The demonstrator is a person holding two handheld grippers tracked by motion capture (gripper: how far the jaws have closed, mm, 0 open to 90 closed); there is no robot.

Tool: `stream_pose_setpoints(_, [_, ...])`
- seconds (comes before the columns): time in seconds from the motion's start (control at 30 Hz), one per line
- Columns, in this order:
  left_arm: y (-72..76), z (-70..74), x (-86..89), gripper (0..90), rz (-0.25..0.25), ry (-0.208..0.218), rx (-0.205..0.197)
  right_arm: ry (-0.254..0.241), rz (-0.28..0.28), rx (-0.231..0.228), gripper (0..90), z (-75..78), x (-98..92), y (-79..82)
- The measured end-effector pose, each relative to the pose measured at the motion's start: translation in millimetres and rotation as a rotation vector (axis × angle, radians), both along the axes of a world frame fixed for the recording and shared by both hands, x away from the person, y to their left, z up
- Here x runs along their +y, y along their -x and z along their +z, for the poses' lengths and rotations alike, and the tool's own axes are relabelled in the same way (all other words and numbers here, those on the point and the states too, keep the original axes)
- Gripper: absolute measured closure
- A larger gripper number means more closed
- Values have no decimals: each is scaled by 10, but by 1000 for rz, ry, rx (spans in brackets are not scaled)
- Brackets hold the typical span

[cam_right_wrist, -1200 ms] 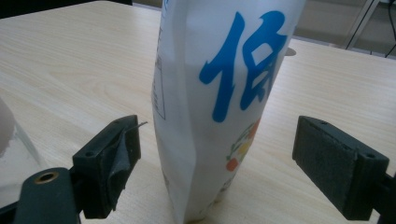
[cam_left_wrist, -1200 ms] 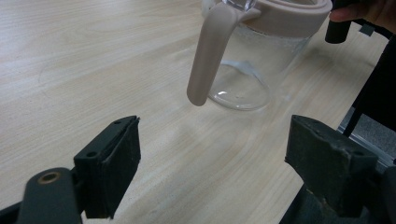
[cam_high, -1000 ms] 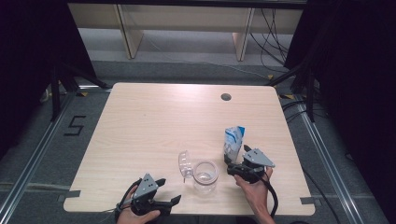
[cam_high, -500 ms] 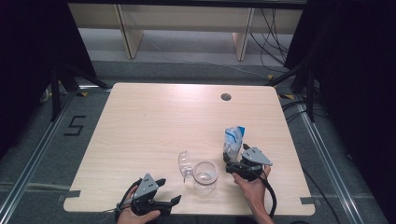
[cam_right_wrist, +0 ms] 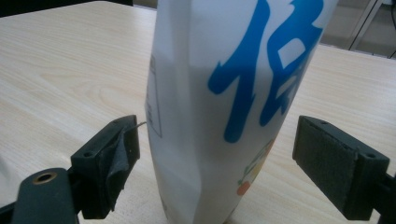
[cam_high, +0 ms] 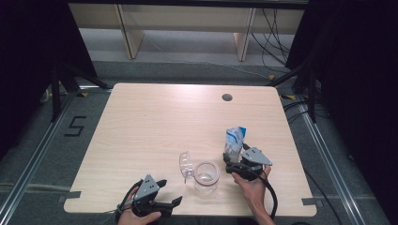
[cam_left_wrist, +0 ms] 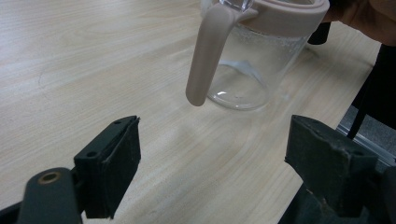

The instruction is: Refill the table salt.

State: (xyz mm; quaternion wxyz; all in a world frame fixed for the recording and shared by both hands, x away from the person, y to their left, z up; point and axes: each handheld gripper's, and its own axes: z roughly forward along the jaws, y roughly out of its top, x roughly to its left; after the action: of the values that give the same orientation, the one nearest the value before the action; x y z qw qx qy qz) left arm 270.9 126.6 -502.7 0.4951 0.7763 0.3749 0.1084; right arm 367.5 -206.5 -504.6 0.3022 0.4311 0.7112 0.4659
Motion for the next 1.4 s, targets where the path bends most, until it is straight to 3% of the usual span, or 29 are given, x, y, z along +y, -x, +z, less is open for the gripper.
stream_pose_setpoints(0.1, [-2,4,19,174,4,-10,0,-5,15,2,156,-7,-13,-28])
stream_pose_setpoints(0.17, [-1,4,18,174,-4,0,2,-33,-10,-3,157,-30,9,-36])
stream_pose_setpoints(0.2, [0,4,15,174,-4,-3,-1,-6,6,-3,158,-28,-15,-54])
stream_pose_setpoints(0.3, [-2,2,23,175,-15,-16,-11,-39,26,15,162,-43,-22,-77])
stream_pose_setpoints(0.37, [0,-2,17,174,0,-1,0,-42,15,-4,176,-56,-1,-79])
stream_pose_setpoints(0.47, [3,2,15,175,-3,-3,-1,-30,18,4,208,-59,7,-75])
stream_pose_setpoints(0.53, [-2,4,21,175,-17,-17,-14,-41,23,-8,225,-69,15,-81])
stream_pose_setpoints(0.7, [5,2,19,175,-4,-5,-2,-36,10,-32,256,-75,15,-100])
stream_pose_setpoints(0.93, [8,2,15,176,-6,-9,-4,-31,37,-43,336,-72,9,-119])
stream_pose_setpoints(1.1, [-3,5,26,179,-23,-23,-19,-22,52,-26,351,-57,1,-110])
stream_pose_setpoints(1.2, [11,0,11,181,-4,-5,-4,-23,62,-22,355,-49,-14,-118])
stream_pose_setpoints(1.3, [4,5,25,181,-18,-22,-13,-16,89,-16,356,-38,-37,-118])
stream_pose_setpoints(1.4, [8,0,19,181,-4,-10,-2,-24,111,9,359,-27,-67,-124])
